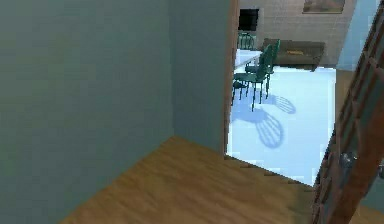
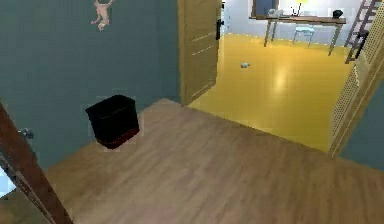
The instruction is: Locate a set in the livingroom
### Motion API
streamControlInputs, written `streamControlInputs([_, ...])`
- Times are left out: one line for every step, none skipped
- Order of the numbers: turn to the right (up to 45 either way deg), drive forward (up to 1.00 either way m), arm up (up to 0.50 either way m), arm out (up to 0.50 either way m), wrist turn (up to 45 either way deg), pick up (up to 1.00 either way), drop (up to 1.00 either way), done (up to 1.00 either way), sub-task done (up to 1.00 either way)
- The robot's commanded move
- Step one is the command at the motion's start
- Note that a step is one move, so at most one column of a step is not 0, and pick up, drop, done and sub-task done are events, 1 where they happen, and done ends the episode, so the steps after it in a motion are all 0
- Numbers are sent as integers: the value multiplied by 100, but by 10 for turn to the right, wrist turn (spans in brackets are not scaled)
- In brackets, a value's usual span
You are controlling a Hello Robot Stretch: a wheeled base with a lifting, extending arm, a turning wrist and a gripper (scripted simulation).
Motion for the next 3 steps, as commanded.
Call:
streamControlInputs([0,85,0,0,0,0,0,0,0])
streamControlInputs([330,0,0,0,0,0,0,0,0])
streamControlInputs([0,100,0,0,0,0,0,0,0])
